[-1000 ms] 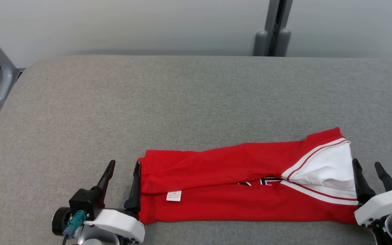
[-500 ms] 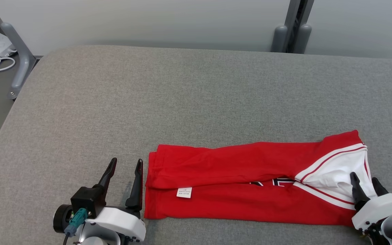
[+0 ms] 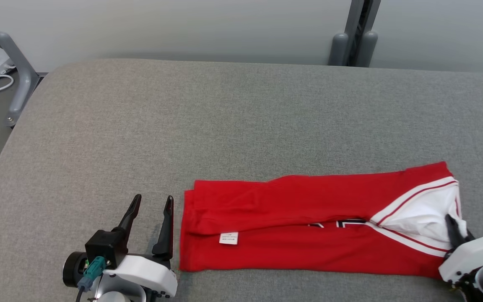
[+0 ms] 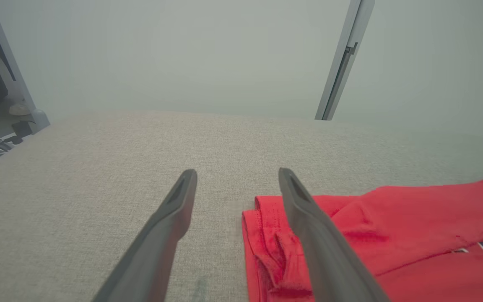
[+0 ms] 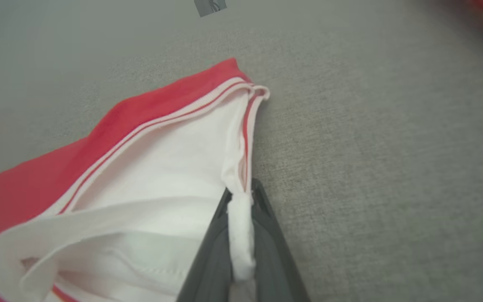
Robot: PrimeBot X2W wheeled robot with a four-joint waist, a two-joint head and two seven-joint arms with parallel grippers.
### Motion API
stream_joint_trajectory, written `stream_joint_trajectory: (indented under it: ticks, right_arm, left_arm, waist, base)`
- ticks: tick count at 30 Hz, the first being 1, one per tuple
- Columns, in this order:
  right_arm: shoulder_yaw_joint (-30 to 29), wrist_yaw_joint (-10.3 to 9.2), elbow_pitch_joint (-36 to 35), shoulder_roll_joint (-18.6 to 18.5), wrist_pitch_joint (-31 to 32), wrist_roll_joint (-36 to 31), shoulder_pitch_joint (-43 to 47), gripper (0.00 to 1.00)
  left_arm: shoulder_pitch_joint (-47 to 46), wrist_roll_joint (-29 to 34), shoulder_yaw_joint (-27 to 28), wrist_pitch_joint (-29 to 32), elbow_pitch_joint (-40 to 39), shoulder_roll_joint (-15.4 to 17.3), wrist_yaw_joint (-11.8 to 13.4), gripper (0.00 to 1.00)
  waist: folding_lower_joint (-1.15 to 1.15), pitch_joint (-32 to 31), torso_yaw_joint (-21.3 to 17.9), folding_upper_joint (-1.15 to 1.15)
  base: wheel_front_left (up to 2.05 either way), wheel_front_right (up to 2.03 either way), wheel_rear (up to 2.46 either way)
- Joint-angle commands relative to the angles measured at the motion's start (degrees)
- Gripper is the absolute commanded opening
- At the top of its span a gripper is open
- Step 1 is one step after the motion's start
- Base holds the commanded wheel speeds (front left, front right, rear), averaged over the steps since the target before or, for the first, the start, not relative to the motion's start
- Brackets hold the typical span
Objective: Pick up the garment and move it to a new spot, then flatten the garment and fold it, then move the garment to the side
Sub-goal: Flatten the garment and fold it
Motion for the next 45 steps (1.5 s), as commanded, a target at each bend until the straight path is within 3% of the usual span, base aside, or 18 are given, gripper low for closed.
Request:
stream_joint_trajectory:
  ticks: [1, 13, 18, 25, 33, 40, 45]
  right_arm:
    - [-0.4, -0.16, 0.5, -1.0, -0.4, 0.4, 0.1, 0.00]
    - [-4.9, -0.15, 6.1, -7.7, -1.1, -0.1, -2.6, 0.00]
    - [-5.4, -0.11, 5.4, -7.4, -1.1, -1.6, -2.2, 0.00]
    - [-2.2, -0.10, -0.2, -4.5, -0.3, 0.2, -1.1, 0.00]
    - [2.8, -0.09, -13.2, -1.1, 6.0, 5.1, 0.0, 0.00]
    - [3.9, -0.09, -24.2, 5.3, 13.4, 9.3, 1.9, 0.00]
    - [3.3, -0.09, -27.9, 10.5, 16.8, 11.2, 3.7, 0.00]
  left_arm:
    - [-0.7, 0.3, 0.3, -0.2, 0.1, 0.2, -0.3, 1.00]
    - [0.2, 0.0, 0.3, -0.2, 0.5, 0.1, -0.5, 1.00]
    - [0.8, -0.2, 0.4, -0.2, 0.6, 0.1, -0.4, 1.00]
    - [1.7, -0.6, 0.6, -0.2, 0.8, 0.2, -0.1, 1.00]
    - [2.6, -1.9, 1.2, -0.2, 0.4, 0.1, 0.4, 1.00]
    - [2.5, -3.3, 0.5, -0.2, 0.2, 0.2, 0.8, 1.00]
    - [2.5, -3.9, 0.2, -0.2, 0.1, 0.2, 1.0, 1.00]
  waist:
    - [0.00, 0.0, -0.1, 0.00]
    - [0.00, -1.1, -1.1, 0.00]
    - [0.00, -2.2, -2.0, 0.00]
    - [0.00, -4.3, -4.1, 0.00]
    - [0.00, -6.0, -6.7, 0.00]
    - [0.00, -6.3, -7.5, 0.00]
    - [0.00, -6.2, -6.8, 0.00]
  base:
    - [0.00, 0.00, 0.00]
    - [0.00, 0.00, 0.00]
    - [0.00, 0.00, 0.00]
    - [0.00, 0.00, 0.00]
    - [0.00, 0.00, 0.00]
    - [0.00, 0.00, 0.00]
    - [0.00, 0.00, 0.00]
